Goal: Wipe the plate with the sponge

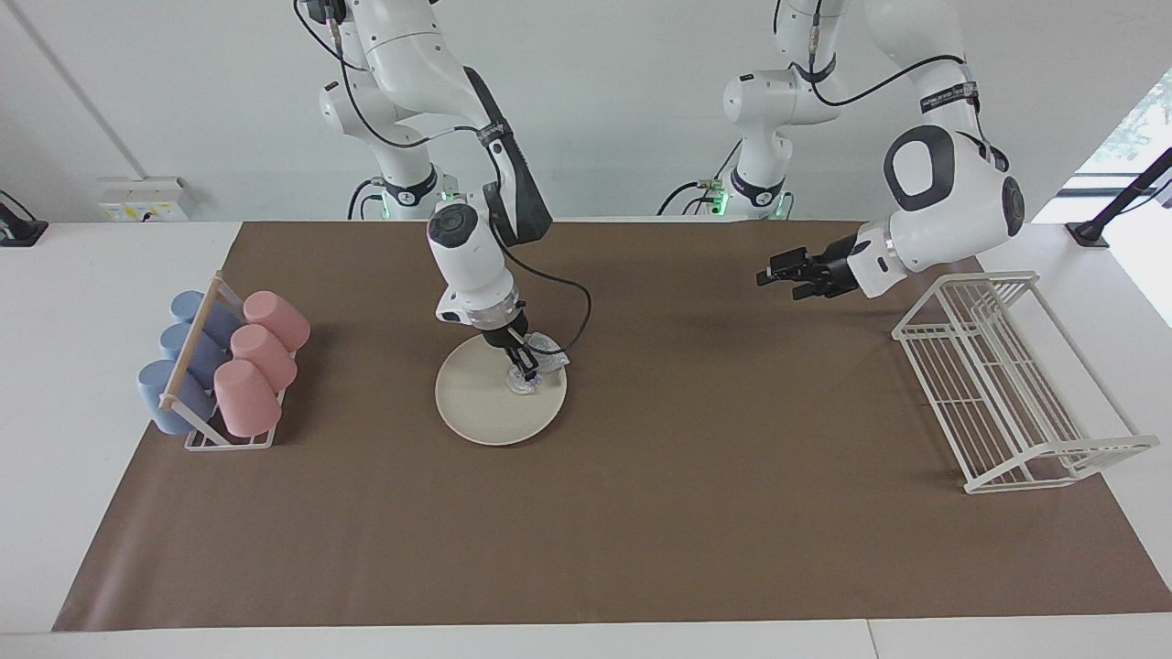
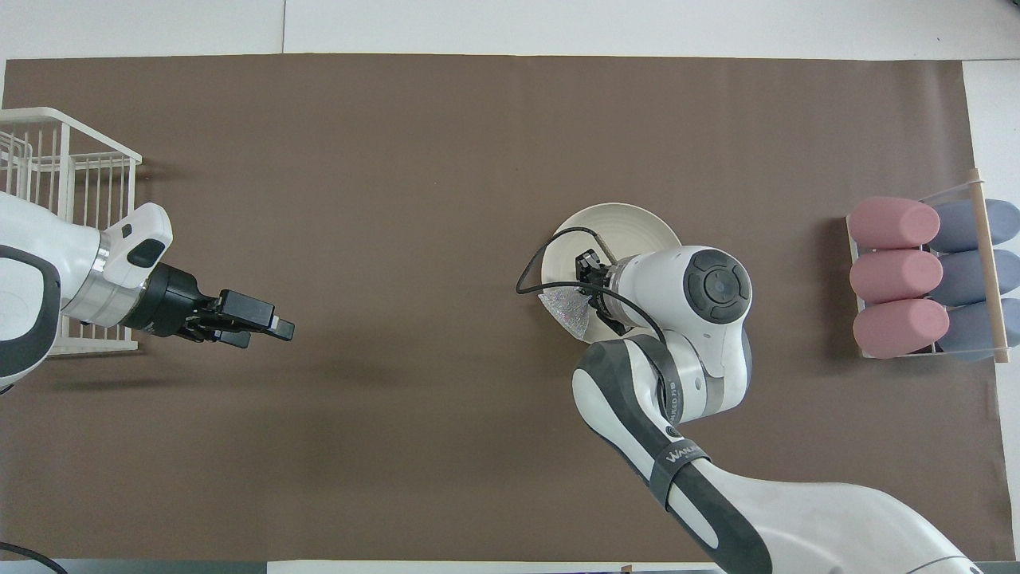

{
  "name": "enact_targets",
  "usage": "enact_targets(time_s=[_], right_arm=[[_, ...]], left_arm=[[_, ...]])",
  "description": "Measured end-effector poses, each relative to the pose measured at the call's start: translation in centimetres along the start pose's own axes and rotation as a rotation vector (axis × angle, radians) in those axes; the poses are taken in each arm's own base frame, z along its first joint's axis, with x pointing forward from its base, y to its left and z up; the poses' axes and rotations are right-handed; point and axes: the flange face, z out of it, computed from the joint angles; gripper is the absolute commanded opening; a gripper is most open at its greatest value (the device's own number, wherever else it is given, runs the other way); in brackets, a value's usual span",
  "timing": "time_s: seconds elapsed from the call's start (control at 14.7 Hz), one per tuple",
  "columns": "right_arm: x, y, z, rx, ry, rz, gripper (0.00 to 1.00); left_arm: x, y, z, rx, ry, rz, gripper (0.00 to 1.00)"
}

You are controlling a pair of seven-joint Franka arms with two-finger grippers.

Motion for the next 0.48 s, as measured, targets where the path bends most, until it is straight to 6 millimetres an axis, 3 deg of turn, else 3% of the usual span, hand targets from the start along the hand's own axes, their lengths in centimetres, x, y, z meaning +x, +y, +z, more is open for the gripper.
enact_targets(time_s=[0.14,0.27,0.48], right_arm=[[-0.1,-0.4,-0.4,0.007,-0.002,0.037,0.00],[-0.8,-1.7,-2.4,-0.019,-0.030,0.116,0.00],[-3.3,-4.5,-10.2,-0.089,-0.099,0.195,0.00]], left_arm=[[0.0,0.0,0.0,0.000,0.000,0.000,1.00],[0.0,-0.1,-0.1,0.000,0.003,-0.002,1.00],[0.0,-0.1,-0.1,0.000,0.003,-0.002,1.00]])
